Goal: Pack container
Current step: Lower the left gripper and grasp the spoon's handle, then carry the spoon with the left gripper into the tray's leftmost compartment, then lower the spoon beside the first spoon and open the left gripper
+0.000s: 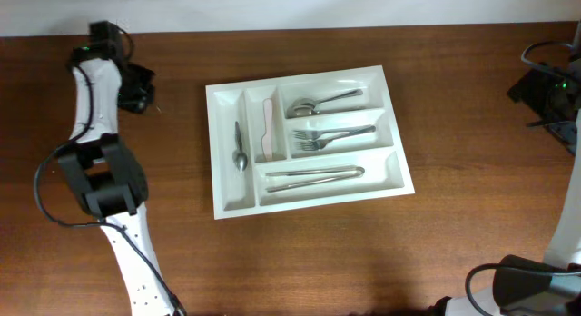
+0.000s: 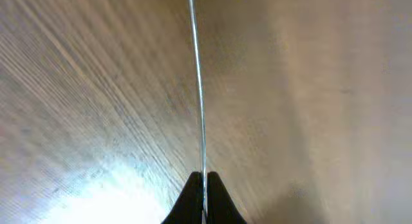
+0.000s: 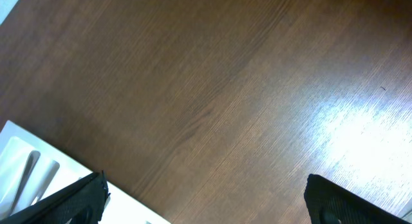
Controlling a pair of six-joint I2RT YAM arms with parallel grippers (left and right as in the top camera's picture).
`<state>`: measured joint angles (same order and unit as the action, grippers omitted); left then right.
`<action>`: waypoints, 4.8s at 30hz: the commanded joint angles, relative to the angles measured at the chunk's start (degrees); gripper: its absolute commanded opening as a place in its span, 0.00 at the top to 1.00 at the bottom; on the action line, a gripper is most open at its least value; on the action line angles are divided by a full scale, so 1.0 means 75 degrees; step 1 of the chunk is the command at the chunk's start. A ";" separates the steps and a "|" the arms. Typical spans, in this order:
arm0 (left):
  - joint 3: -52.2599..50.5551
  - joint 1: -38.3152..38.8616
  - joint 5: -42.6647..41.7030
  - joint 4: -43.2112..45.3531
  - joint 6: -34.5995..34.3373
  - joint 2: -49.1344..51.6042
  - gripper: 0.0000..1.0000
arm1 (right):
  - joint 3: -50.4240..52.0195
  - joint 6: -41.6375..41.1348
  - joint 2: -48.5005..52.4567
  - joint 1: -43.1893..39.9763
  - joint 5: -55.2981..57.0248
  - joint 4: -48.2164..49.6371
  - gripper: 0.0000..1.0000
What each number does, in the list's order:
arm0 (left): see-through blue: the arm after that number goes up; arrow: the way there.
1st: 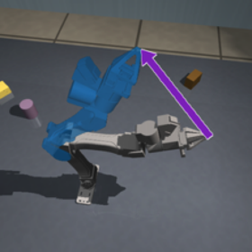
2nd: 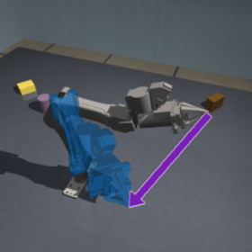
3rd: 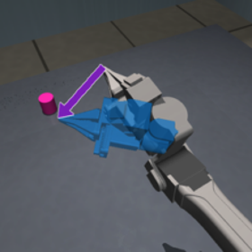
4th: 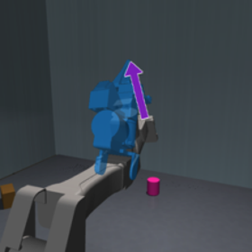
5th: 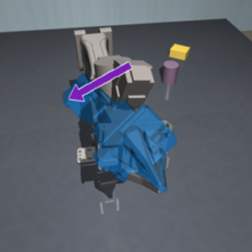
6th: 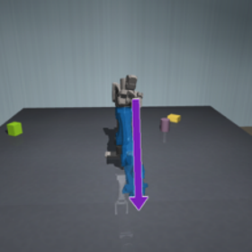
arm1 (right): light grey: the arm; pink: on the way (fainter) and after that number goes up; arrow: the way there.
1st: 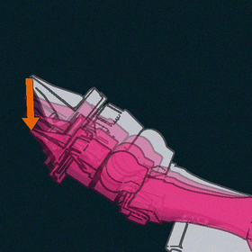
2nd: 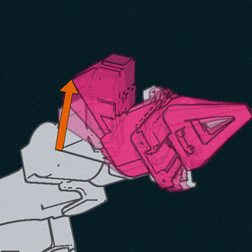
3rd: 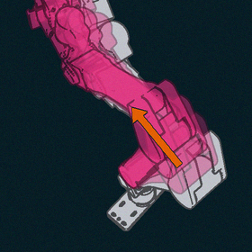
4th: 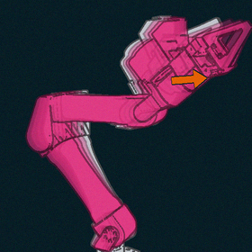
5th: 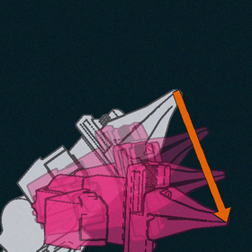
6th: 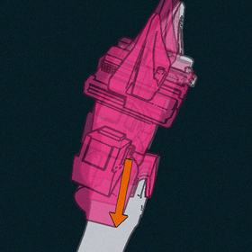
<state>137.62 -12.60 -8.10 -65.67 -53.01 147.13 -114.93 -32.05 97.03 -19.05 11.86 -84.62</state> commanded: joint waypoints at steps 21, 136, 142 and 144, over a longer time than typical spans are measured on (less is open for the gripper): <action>0.2224 0.1507 -0.1603 -0.4138 0.7595 -0.0137 0.98 | -0.0032 0.0041 0.0012 -0.0015 0.0020 0.0000 0.01; -0.4097 0.4045 0.2346 -0.0647 0.3086 -0.2305 0.88 | -0.0032 0.0041 0.0012 -0.0015 0.0020 0.0000 0.01; -0.4097 0.4045 0.2346 -0.0673 0.3086 -0.2305 0.79 | -0.0032 0.0041 0.0012 -0.0015 0.0020 0.0003 0.01; -0.4097 0.4042 0.2390 -0.0670 0.3086 -0.2305 0.73 | -0.0032 0.0041 0.0012 -0.0015 0.0020 0.0000 0.01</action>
<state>107.66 18.02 8.64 -70.65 -30.41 129.88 -114.96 -31.88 97.03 -19.05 11.86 -84.62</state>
